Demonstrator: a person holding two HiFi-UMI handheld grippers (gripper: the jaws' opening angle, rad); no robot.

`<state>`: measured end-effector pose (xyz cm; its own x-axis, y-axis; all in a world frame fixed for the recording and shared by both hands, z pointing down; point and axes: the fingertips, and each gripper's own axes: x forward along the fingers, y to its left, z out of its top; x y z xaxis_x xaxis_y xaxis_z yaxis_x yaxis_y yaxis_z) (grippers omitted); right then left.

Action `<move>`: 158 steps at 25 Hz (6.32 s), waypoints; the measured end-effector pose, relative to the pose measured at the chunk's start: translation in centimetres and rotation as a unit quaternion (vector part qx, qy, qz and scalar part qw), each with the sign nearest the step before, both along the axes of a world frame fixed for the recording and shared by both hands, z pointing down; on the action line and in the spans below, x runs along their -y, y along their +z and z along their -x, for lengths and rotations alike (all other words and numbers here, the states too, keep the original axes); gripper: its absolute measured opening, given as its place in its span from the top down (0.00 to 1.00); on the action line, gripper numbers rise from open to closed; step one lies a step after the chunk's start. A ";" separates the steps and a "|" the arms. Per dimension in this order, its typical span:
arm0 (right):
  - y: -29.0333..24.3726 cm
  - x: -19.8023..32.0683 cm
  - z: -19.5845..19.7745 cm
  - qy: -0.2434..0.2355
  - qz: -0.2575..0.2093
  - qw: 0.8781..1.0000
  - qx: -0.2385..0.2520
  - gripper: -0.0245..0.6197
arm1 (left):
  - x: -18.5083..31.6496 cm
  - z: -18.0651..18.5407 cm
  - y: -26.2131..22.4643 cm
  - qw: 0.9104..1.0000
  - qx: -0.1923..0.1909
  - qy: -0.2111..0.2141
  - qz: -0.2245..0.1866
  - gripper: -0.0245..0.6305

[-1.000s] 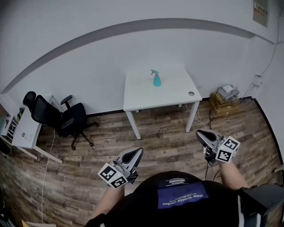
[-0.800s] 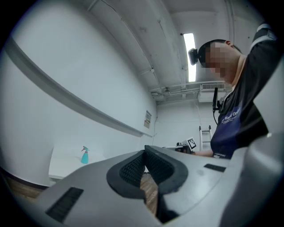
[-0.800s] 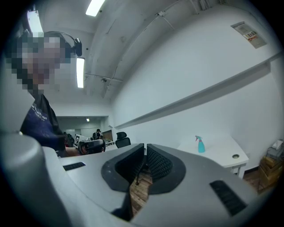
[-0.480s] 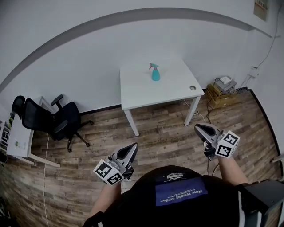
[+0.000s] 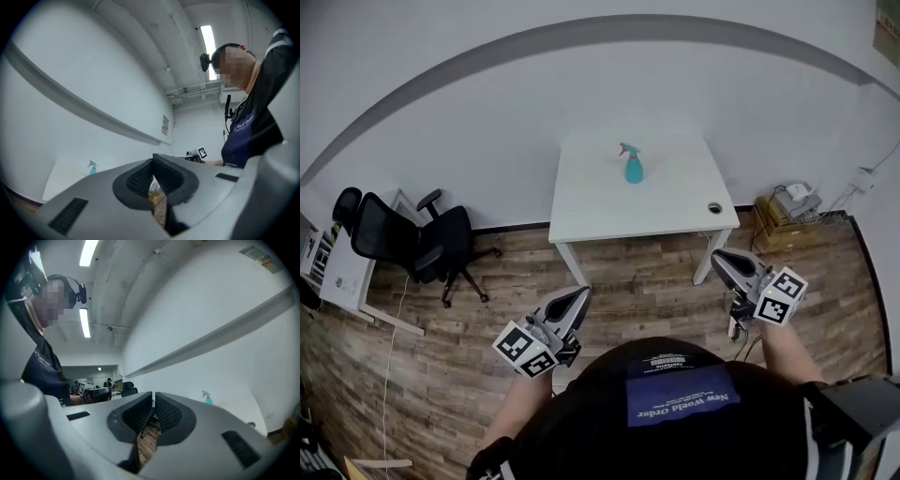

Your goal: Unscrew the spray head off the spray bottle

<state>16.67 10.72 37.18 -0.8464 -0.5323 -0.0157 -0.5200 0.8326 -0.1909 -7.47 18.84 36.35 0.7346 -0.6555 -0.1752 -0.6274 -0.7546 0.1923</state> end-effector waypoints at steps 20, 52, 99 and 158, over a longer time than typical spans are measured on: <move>2.2 13.8 -6.6 0.002 0.015 1.000 0.004 0.96 | 14.6 -7.5 0.8 1.000 0.004 0.023 0.016 0.96; 2.1 38.8 8.1 0.003 0.037 0.999 0.003 0.97 | 41.0 6.7 3.0 0.998 -0.020 0.042 0.044 0.96; 9.2 53.6 6.4 -0.007 0.090 0.996 -0.004 0.96 | 62.1 -4.0 14.5 0.874 0.386 0.257 0.144 0.60; 13.3 54.3 0.8 0.050 0.131 0.989 0.040 0.96 | 64.5 -8.1 29.7 0.569 0.705 0.395 0.152 0.74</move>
